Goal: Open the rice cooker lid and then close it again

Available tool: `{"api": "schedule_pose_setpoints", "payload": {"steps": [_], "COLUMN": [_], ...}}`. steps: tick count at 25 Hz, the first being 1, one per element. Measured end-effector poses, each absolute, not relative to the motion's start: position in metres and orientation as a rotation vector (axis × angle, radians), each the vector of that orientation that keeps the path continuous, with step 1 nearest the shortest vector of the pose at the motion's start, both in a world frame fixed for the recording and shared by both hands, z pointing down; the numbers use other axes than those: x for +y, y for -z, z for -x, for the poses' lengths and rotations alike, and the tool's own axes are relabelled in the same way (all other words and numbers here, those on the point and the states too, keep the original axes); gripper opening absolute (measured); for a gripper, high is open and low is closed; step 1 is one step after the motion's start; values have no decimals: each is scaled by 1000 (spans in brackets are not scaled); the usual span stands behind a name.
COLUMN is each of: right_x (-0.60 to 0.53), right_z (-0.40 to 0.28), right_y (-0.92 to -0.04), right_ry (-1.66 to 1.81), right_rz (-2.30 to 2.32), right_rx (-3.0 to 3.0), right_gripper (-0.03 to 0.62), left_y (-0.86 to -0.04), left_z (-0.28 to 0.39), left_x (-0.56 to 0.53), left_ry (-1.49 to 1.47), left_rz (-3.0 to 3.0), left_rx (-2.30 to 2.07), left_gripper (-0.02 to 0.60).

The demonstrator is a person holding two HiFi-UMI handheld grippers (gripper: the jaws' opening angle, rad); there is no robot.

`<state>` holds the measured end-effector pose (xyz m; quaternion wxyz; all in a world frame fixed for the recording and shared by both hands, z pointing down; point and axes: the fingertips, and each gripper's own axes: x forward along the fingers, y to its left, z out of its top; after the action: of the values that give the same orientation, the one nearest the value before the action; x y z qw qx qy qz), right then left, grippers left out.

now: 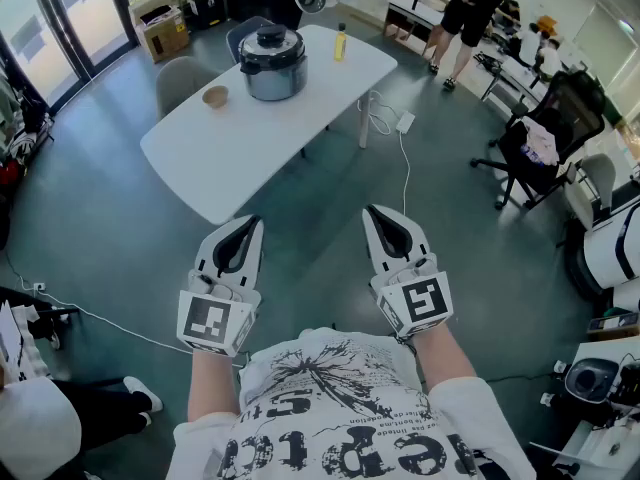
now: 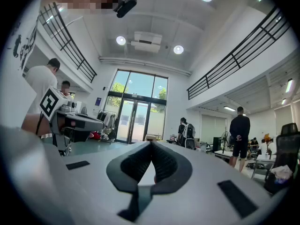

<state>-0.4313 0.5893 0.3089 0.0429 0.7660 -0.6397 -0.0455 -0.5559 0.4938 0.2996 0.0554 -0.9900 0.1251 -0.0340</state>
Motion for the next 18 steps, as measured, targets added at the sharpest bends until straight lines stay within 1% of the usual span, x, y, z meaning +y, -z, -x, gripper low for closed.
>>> {"api": "schedule_pose_setpoints", "payload": {"steps": [14, 15, 16, 17, 18], "right_x": [573, 569, 564, 559, 555], "right_z": [438, 438, 436, 432, 425], "right_y": [-319, -317, -316, -316, -316], "right_ry": [86, 89, 98, 110, 123], "right_rz": [-2400, -2404, -2404, -2408, -2420], "right_rx": [-2008, -2028, -2046, -2046, -2020], "right_gripper": [14, 57, 291, 541, 591], "left_y": [-309, -309, -310, -310, -311], "left_z": [560, 559, 557, 555, 552], "left_x": [472, 470, 467, 464, 460], "left_ry": [86, 83, 80, 78, 74], "left_rz": [3024, 3028, 3034, 3041, 3048], "left_rx": [348, 345, 342, 339, 338], "left_gripper": [14, 14, 14, 14, 14]}}
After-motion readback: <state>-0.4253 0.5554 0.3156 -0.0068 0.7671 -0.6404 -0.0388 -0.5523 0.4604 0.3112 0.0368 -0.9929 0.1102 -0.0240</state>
